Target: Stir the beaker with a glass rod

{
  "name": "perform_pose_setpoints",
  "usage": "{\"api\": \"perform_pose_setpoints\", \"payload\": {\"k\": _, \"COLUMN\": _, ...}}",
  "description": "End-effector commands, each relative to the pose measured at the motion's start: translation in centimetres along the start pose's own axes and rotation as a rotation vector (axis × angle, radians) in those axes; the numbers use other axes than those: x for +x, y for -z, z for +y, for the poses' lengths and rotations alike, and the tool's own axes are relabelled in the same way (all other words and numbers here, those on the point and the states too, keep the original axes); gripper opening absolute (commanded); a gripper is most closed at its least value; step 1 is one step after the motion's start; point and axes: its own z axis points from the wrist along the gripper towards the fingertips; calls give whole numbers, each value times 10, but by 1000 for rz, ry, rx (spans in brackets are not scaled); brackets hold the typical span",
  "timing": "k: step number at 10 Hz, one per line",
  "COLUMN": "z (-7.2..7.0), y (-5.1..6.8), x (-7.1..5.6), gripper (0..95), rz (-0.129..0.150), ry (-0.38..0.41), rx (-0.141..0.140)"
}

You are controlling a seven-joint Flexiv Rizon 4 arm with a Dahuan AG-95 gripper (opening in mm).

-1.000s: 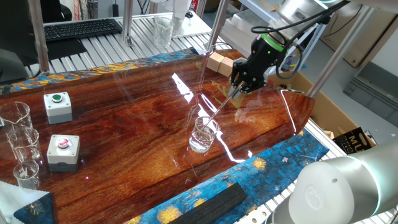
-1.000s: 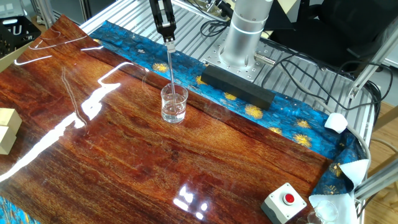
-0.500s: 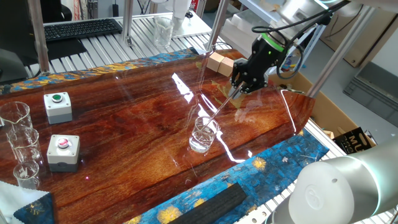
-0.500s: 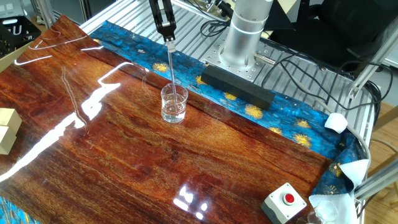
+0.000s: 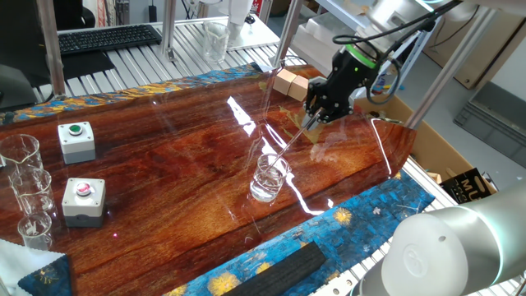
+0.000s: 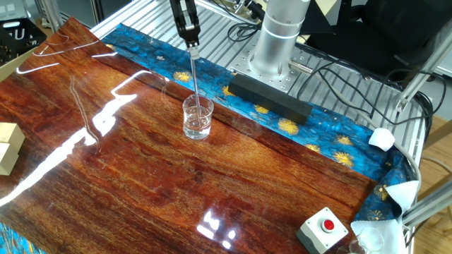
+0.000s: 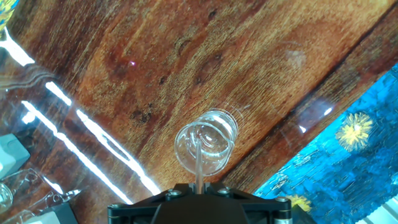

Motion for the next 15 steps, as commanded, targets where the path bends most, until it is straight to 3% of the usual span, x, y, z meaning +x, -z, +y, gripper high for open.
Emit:
{"api": "perform_pose_setpoints", "payload": {"k": 1, "z": 0, "y": 0, "x": -1, "gripper": 0, "rz": 2, "ry": 30, "rx": -1}}
{"api": "perform_pose_setpoints", "payload": {"k": 3, "z": 0, "y": 0, "x": -1, "gripper": 0, "rz": -5, "ry": 64, "rx": -5}}
{"api": "perform_pose_setpoints", "payload": {"k": 5, "z": 0, "y": 0, "x": -1, "gripper": 0, "rz": -19, "ry": 106, "rx": 14}}
{"api": "perform_pose_setpoints", "payload": {"k": 8, "z": 1, "y": -1, "x": -1, "gripper": 0, "rz": -54, "ry": 156, "rx": 70}}
{"api": "perform_pose_setpoints", "payload": {"k": 11, "z": 11, "y": -7, "x": -1, "gripper": 0, "rz": -58, "ry": 145, "rx": 84}}
{"api": "perform_pose_setpoints", "payload": {"k": 14, "z": 27, "y": -12, "x": 4, "gripper": 0, "rz": -62, "ry": 151, "rx": 150}}
{"api": "perform_pose_setpoints", "payload": {"k": 15, "z": 30, "y": -13, "x": 6, "gripper": 0, "rz": -61, "ry": 171, "rx": 192}}
